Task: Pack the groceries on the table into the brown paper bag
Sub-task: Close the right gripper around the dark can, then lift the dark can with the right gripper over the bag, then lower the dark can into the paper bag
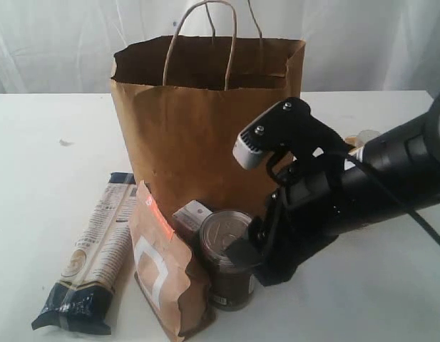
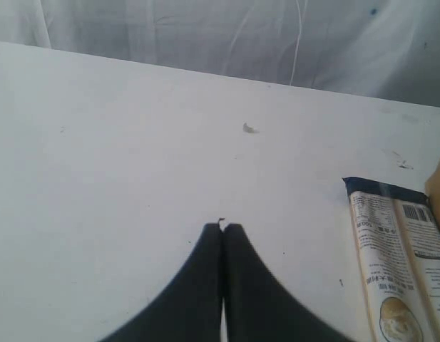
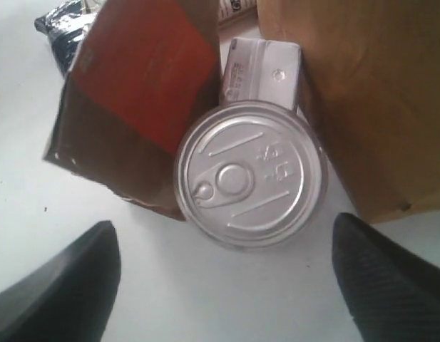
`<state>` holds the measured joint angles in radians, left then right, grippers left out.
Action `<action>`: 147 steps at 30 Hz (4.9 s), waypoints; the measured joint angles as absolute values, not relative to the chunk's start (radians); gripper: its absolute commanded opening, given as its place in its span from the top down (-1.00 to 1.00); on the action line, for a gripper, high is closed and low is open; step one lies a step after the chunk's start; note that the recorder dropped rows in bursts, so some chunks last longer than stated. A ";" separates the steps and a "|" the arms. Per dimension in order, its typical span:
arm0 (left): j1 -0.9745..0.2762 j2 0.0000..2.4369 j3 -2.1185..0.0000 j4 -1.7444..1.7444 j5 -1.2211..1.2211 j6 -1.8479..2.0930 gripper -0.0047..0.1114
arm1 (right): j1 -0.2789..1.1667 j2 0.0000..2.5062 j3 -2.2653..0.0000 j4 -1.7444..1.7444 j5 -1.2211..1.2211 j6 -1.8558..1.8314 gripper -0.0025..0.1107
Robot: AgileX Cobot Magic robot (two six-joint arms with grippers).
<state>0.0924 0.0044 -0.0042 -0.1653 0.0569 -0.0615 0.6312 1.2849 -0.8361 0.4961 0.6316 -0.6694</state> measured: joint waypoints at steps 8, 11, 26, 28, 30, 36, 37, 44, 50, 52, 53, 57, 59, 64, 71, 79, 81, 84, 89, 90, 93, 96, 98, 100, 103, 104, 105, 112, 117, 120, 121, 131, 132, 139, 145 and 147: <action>0.092 0.004 -0.004 -0.165 0.057 -0.061 0.92 | 0.639 1.365 -0.888 0.506 0.628 -0.595 -0.60; 0.092 0.004 -0.004 -0.165 0.057 -0.061 0.92 | 0.639 1.397 -0.888 0.506 0.628 -0.593 -0.64; 0.092 0.004 -0.004 -0.165 0.057 -0.061 0.92 | 0.677 1.470 -0.889 0.494 0.538 -0.620 -0.64; 0.092 0.004 -0.004 -0.165 0.057 -0.061 0.92 | 0.677 1.487 -0.889 0.494 0.536 -0.620 -0.64; 0.092 0.004 -0.004 -0.165 0.057 -0.061 0.92 | 0.678 1.503 -0.889 0.492 0.533 -0.620 -0.64; 0.092 0.004 -0.004 -0.165 0.057 -0.061 0.92 | 0.678 1.545 -0.889 0.489 0.520 -0.620 -0.63; 0.092 0.004 -0.004 -0.165 0.057 -0.061 0.92 | 0.678 1.550 -0.889 0.487 0.518 -0.620 -0.61; 0.092 0.004 -0.004 -0.165 0.057 -0.061 0.92 | 0.678 1.558 -0.892 0.481 0.514 -0.620 0.04; 0.092 0.004 -0.004 -0.165 0.057 -0.061 0.92 | 0.678 1.558 -0.892 0.480 0.514 -0.620 0.55; 0.092 0.004 -0.004 -0.165 0.057 -0.061 0.92 | 0.678 1.548 -0.892 0.475 0.524 -0.608 0.65; 0.092 0.004 -0.004 -0.165 0.057 -0.061 0.92 | 0.678 1.537 -0.892 0.472 0.536 -0.604 0.68; 0.092 0.004 -0.004 -0.165 0.057 -0.061 0.92 | 0.678 1.436 -0.890 0.463 0.581 -0.592 0.70; 0.092 0.004 -0.004 -0.165 0.057 -0.061 0.92 | 0.678 1.370 -0.890 0.454 0.602 -0.577 0.75; 0.092 0.004 -0.004 -0.165 0.057 -0.061 0.92 | 0.678 1.187 -0.900 0.365 0.692 -0.474 0.96; 0.092 0.004 -0.004 -0.165 0.057 -0.061 0.92 | 0.678 1.012 -1.030 0.149 0.776 -0.257 0.96; 0.092 0.004 -0.004 -0.165 0.057 -0.061 0.92 | 0.678 1.026 -1.268 -0.133 0.799 -0.030 0.96; 0.092 0.004 -0.004 -0.165 0.057 -0.061 0.92 | 0.678 1.060 -1.331 -0.191 0.799 0.011 0.96; 0.092 0.004 -0.004 -0.165 0.057 -0.061 0.92 | 0.678 1.122 -1.414 -0.253 0.799 0.055 0.96; 0.092 0.004 -0.004 -0.165 0.057 -0.061 0.92 | 0.678 1.238 -1.524 -0.278 0.791 0.079 0.96; 0.092 0.004 -0.004 -0.165 0.057 -0.061 0.92 | 0.678 1.269 -1.548 -0.283 0.791 0.084 0.96; 0.092 0.004 -0.004 -0.165 0.057 -0.061 0.92 | 0.678 1.336 -1.590 -0.292 0.784 0.086 0.96; 0.092 0.004 -0.004 -0.165 0.057 -0.061 0.92 | 0.678 1.391 -1.617 -0.294 0.782 0.086 0.96; 0.092 0.004 -0.004 -0.165 0.057 -0.061 0.92 | 0.676 1.420 -1.630 -0.294 0.782 0.086 0.96; 0.092 0.004 -0.004 -0.165 0.057 -0.061 0.92 | 0.672 1.445 -1.634 -0.294 0.778 0.086 0.96; 0.092 0.004 -0.004 -0.165 0.057 -0.061 0.92 | 0.665 1.473 -1.640 -0.301 0.773 0.088 0.96; 0.092 0.004 -0.004 -0.165 0.057 -0.061 0.92 | 0.661 1.478 -1.640 -0.301 0.771 0.088 0.96; 0.092 0.004 -0.004 -0.165 0.057 -0.061 0.92 | 0.659 1.485 -1.640 -0.301 0.768 0.088 0.96; 0.092 0.004 -0.004 -0.165 0.057 -0.061 0.92 | 0.659 1.503 -1.642 -0.227 0.713 0.088 0.96; 0.092 0.004 -0.004 -0.165 0.057 -0.061 0.92 | 0.659 1.516 -1.642 -0.209 0.713 0.088 0.96; 0.092 0.004 -0.004 -0.165 0.057 -0.061 0.92 | 0.659 1.540 -1.642 -0.203 0.729 0.088 0.96; 0.092 0.004 -0.004 -0.165 0.057 -0.061 0.92 | 0.659 1.549 -1.642 -0.196 0.731 0.088 0.96; 0.092 0.004 -0.004 -0.165 0.057 -0.061 0.92 | 0.659 1.625 -1.642 -0.165 0.792 0.088 0.96; 0.092 0.004 -0.004 -0.165 0.057 -0.061 0.92 | 0.659 1.633 -1.642 -0.165 0.798 0.088 0.96; 0.092 0.004 -0.004 -0.165 0.057 -0.061 0.92 | 0.649 1.661 -1.642 -0.166 0.822 0.107 0.96; 0.092 0.004 -0.004 -0.165 0.057 -0.061 0.92 | 0.622 1.664 -1.642 -0.163 0.833 0.113 0.96; 0.092 0.004 -0.004 -0.165 0.057 -0.061 0.92 | 0.621 1.664 -1.642 -0.163 0.833 0.113 0.96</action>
